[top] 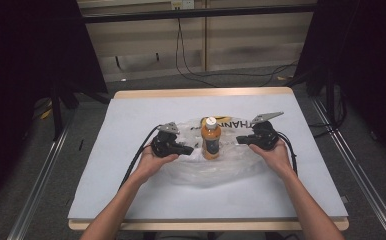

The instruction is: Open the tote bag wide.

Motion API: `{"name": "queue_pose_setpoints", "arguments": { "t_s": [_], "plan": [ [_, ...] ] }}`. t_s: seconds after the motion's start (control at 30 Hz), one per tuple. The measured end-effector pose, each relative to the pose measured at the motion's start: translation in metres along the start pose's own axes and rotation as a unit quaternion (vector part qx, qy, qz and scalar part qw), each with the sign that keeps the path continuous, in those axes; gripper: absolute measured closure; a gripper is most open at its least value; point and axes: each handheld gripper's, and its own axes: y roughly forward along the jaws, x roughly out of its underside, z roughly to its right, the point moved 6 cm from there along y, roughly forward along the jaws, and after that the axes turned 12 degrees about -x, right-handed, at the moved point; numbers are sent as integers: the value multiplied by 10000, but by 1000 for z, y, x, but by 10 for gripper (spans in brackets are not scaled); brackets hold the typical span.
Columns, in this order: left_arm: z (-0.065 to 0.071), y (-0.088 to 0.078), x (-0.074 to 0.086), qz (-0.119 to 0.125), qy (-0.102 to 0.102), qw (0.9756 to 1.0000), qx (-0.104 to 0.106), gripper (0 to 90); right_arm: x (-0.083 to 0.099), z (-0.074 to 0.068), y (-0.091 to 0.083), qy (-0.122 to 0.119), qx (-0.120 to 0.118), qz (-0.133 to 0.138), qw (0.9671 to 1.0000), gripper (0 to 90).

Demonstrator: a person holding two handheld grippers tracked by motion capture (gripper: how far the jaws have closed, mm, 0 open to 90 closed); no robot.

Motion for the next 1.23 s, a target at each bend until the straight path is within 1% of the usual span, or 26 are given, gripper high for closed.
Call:
{"name": "queue_pose_setpoints", "arguments": {
  "t_s": [0.03, 0.17, 0.2, 0.23, 0.27, 0.3, 0.33, 0.37, 0.4, 0.43, 0.47, 0.5, 0.57, 0.6, 0.67, 0.73, 0.77, 0.83, 0.9, 0.93, 0.97, 1.0, 1.07, 1.1, 1.17, 1.23],
  "plan": [
    [0, -4, -1, 72, 69, 9999, -26, 900, -2, -3, -3, -26, -37, 112, 9999, 900],
    [5, -18, -5, 528, -50, 9986, -18, 900, -8, -14, -16, -80, -145, 590, 9981, 900],
    [5, -21, -5, 565, -16, 9984, -36, 900, -9, -15, -20, -94, -166, 684, 9975, 900],
    [6, -24, -6, 650, 9, 9978, -95, 900, -10, -17, -22, -92, -204, 783, 9967, 900],
    [6, -27, -5, 707, -28, 9974, -161, 872, -10, -19, -26, -107, -155, 873, 9960, 900],
    [7, -30, -5, 742, -72, 9972, -95, 841, -9, -19, -29, -152, -108, 917, 9956, 842],
    [8, -33, -3, 776, -10, 9969, -117, 841, -9, -20, -32, -111, -115, 997, 9949, 807],
    [8, -36, -2, 803, 54, 9965, -224, 831, -8, -22, -35, -108, -73, 1067, 9942, 754],
    [8, -38, -1, 873, 53, 9958, -281, 771, -7, -23, -39, -122, 11, 1140, 9934, 643],
    [9, -41, 0, 957, -49, 9949, -321, 698, -5, -25, -42, -124, 55, 1187, 9928, 527],
    [9, -44, 1, 974, -83, 9945, -373, 619, -4, -26, -45, -70, 119, 1252, 9920, 488],
    [9, -47, 2, 962, -95, 9941, -496, 558, -3, -28, -49, -106, 133, 1301, 9914, 454],
    [10, -51, 3, 1037, -157, 9925, -621, 387, -1, -31, -55, -109, 214, 1488, 9886, 297],
    [11, -54, 5, 1035, -150, 9924, -655, 317, 1, -34, -58, -95, 172, 1509, 9884, 247],
    [15, -62, 8, 1111, -137, 9914, -676, 208, 6, -39, -63, -118, 285, 1556, 9873, 121],
    [16, -70, 13, 1182, -142, 9895, -815, 185, 11, -45, -70, -161, 379, 1572, 9867, 93],
    [17, -74, 16, 1238, -180, 9887, -826, 150, 14, -48, -74, -199, 424, 1626, 9856, 63],
    [17, -82, 22, 1278, -238, 9873, -910, 110, 18, -52, -81, -85, 375, 1753, 9838, 35],
    [18, -89, 31, 1316, -225, 9858, -1015, 85, 24, -57, -87, -56, 408, 1822, 9824, 13],
    [18, -92, 36, 1349, -315, 9842, -1100, 71, 29, -60, -90, -9, 430, 1792, 9829, 24],
    [19, -95, 41, 1437, -367, 9827, -1108, 63, 33, -64, -92, -36, 384, 1806, 9828, 40],
    [18, -96, 46, 1495, -367, 9809, -1192, 63, 38, -66, -94, -41, 384, 1811, 9827, 51],
    [15, -96, 52, 1428, -374, 9804, -1309, 48, 47, -67, -97, -20, 495, 1868, 9811, 43],
    [14, -95, 53, 1437, -413, 9801, -1307, 39, 50, -67, -98, 49, 520, 1917, 9801, 47],
    [13, -96, 55, 1447, -428, 9794, -1341, 38, 53, -66, -98, 98, 591, 1910, 9798, 46],
    [11, -99, 59, 1430, -465, 9779, -1449, 37, 53, -65, -100, 141, 617, 1975, 9783, 48]
  ]
}}
